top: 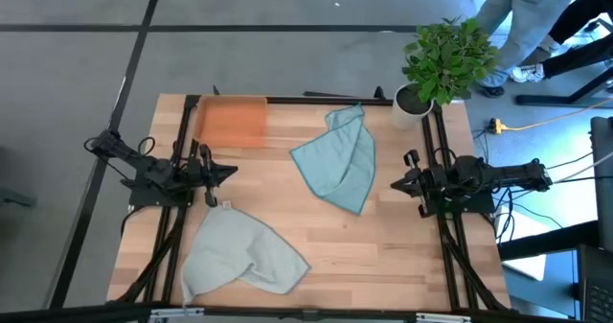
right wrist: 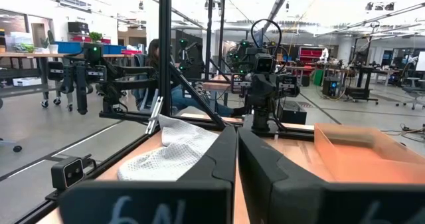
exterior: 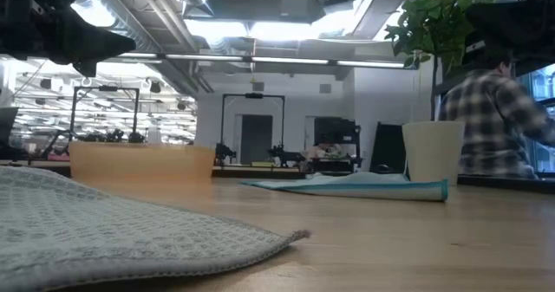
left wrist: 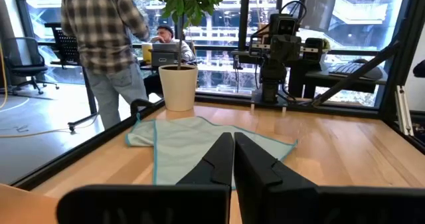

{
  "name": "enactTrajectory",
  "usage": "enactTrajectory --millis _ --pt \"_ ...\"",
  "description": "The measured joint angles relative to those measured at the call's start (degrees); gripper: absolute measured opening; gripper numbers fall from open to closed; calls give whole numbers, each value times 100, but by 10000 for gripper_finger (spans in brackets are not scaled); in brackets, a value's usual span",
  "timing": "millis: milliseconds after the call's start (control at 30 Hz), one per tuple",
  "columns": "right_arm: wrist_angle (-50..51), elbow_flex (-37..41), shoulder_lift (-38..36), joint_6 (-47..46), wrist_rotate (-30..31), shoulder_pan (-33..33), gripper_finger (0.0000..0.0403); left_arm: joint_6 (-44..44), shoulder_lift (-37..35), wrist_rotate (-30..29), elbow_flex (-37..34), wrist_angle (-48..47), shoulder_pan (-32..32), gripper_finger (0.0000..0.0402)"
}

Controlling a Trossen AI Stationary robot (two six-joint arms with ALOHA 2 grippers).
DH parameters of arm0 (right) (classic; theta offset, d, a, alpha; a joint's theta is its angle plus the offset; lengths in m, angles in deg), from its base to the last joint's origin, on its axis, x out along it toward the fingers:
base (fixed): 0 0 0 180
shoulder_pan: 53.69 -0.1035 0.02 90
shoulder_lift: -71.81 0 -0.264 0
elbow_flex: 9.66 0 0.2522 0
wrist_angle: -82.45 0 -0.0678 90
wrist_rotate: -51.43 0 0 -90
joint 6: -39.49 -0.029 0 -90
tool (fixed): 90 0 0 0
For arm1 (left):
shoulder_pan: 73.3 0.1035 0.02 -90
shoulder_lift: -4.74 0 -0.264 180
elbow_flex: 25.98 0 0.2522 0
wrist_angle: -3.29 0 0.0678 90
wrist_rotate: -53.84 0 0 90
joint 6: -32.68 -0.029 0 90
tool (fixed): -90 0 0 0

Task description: Roll microfiber towels into tight, uniform cylinder then place into a basket

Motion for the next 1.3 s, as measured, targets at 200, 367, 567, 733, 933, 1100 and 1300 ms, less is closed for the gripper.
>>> enactTrajectory --millis 200,367,567,733,933,1100,1300 --pt "0 -2 0 -7 0 0 18 0 -2 2 1 1 0 2" --pt "1 0 1 -6 0 1 18 0 0 2 0 0 2 2" --pt "-6 -2 0 30 2 0 18 0 -1 2 1 0 2 2" --pt "-50 -2 2 452 87 2 18 0 0 1 0 1 2 2" --pt "-48 0 2 8 90 2 18 0 -2 0 0 0 2 2" --pt "-48 0 2 9 90 1 18 0 -2 1 0 0 2 2" --pt "-44 0 2 7 90 2 18 0 -1 2 1 0 2 2"
